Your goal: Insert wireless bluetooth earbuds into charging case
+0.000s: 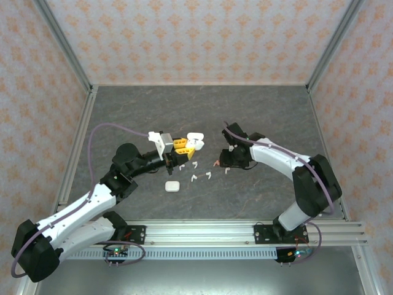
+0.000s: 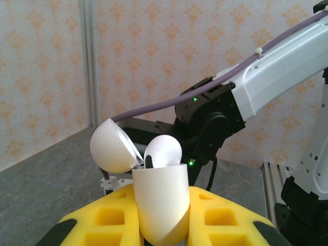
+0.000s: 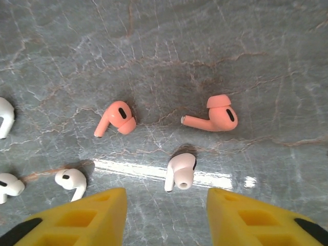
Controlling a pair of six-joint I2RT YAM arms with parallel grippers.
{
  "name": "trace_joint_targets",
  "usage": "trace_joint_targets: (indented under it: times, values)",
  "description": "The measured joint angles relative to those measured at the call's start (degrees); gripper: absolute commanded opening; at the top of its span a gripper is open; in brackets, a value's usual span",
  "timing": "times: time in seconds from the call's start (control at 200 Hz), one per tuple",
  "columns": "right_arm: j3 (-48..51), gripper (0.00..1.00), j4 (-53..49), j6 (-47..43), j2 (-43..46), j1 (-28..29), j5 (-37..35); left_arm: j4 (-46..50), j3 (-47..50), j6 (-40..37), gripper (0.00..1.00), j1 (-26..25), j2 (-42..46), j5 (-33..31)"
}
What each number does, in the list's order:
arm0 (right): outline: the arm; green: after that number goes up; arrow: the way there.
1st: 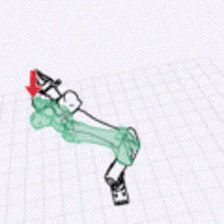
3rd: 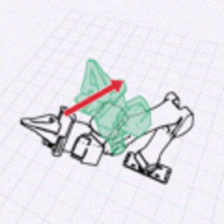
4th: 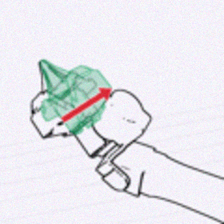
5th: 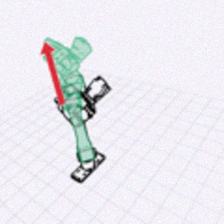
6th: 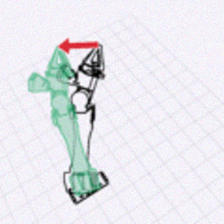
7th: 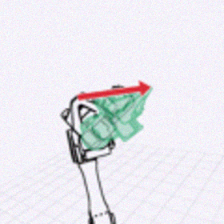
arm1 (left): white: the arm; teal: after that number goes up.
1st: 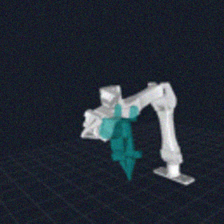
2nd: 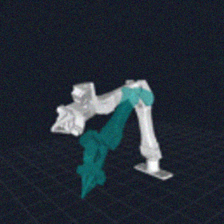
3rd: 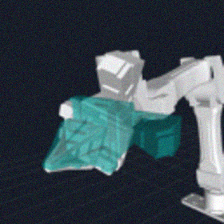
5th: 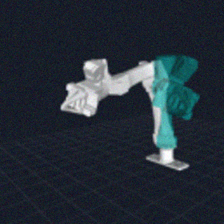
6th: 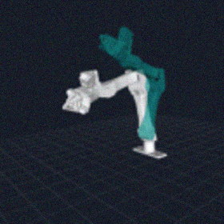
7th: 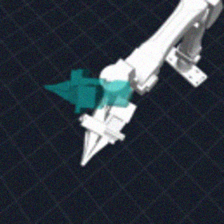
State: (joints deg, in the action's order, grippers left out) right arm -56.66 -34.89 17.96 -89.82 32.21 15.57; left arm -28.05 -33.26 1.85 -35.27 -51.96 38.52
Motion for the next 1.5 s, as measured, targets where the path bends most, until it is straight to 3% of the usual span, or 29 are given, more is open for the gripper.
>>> trace_joint_targets:
  times: [0.345, 0.921, 1.501]
  values:
    - [2.23, 0.37, 5.51, 0.74, -2.03, 0.00, 1.36, 0.02, 0.00, 0.02, 0.00, 0.00, -0.59, -0.02]
    - [2.58, 0.37, 5.81, 1.07, -2.71, -0.02, -1.01, 0.02, 0.00, 0.04, 0.00, 0.00, -1.07, 0.00]
    - [3.21, 0.22, 5.92, 1.60, -5.40, -0.17, -1.20, 0.02, 0.00, 0.04, 0.00, 0.00, -1.57, 0.00]
